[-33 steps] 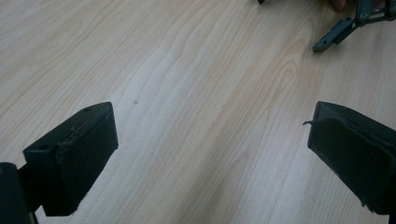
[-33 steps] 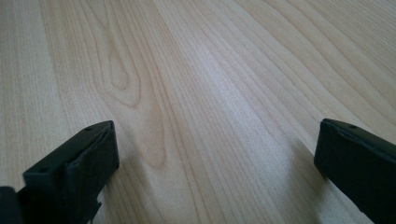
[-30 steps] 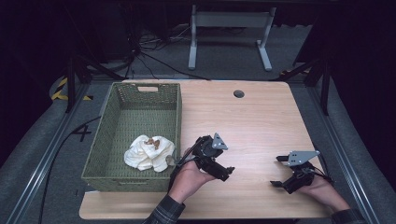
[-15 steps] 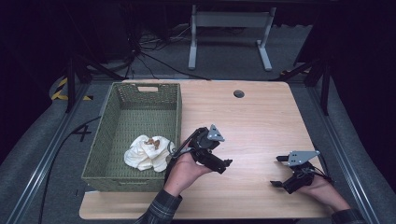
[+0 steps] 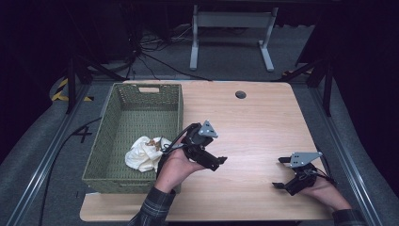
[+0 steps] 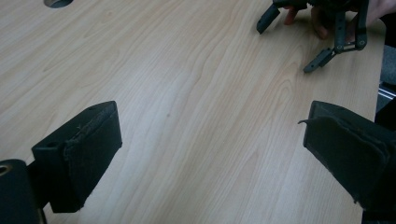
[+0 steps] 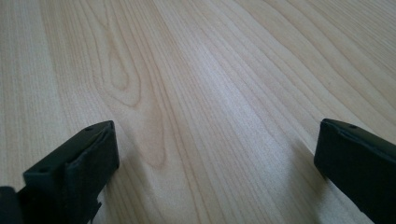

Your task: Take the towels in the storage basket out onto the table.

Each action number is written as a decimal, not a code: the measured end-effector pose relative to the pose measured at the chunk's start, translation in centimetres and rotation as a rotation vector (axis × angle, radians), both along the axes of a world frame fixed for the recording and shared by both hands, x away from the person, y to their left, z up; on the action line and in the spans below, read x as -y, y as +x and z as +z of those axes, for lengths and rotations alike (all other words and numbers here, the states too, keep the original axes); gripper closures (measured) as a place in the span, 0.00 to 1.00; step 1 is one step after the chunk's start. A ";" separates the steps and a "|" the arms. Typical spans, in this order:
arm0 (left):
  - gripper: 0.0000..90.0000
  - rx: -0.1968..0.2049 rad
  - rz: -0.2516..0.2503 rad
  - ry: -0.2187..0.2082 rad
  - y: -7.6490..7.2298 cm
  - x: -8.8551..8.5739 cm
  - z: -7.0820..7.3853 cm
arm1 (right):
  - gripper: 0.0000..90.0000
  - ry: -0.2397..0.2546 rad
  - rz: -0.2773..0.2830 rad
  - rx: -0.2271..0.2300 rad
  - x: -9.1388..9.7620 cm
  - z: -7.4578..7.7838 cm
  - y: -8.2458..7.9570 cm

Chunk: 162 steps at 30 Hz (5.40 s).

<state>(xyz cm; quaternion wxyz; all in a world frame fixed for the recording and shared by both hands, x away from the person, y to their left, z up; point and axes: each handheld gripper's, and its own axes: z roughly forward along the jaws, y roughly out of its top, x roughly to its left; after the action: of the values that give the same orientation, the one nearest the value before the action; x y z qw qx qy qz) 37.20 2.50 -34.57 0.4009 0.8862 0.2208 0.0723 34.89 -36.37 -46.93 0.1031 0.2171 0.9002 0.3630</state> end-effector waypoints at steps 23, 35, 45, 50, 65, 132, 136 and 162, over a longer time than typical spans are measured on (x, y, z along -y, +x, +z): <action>0.08 0.016 0.118 -0.049 0.4 -5.9 1.3 | 0.00 0.002 0.000 0.000 0.0 0.0 0.0; 0.09 0.009 0.151 -0.048 0.6 -8.1 1.3 | 0.00 0.002 0.000 0.000 0.0 0.0 0.0; 0.11 0.017 0.184 -0.054 0.5 -10.3 1.6 | 0.00 0.002 0.000 0.000 0.0 0.0 0.0; 0.12 0.019 0.215 -0.045 0.7 -11.3 1.4 | 0.00 0.003 -0.001 0.000 0.0 0.0 0.0; 0.17 0.002 0.318 0.003 1.7 -14.7 -0.3 | 0.00 0.003 -0.002 0.000 0.0 0.0 0.0; 0.65 -0.299 0.433 0.402 4.5 -14.6 -8.3 | 0.00 0.004 -0.009 0.000 0.0 0.0 -0.1; 0.78 -0.307 0.439 0.383 4.5 -14.7 -7.9 | 0.00 0.004 -0.009 0.000 0.0 0.0 -0.1; 0.82 -0.189 0.429 0.040 3.5 -17.1 -3.7 | 0.00 0.004 -0.009 0.000 0.0 0.0 -0.1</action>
<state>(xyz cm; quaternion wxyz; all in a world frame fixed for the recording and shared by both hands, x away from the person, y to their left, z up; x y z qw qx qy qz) 40.74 19.59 -38.23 0.3363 0.8295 0.4393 0.0768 34.82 -36.40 -46.95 0.1041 0.2213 0.8986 0.3644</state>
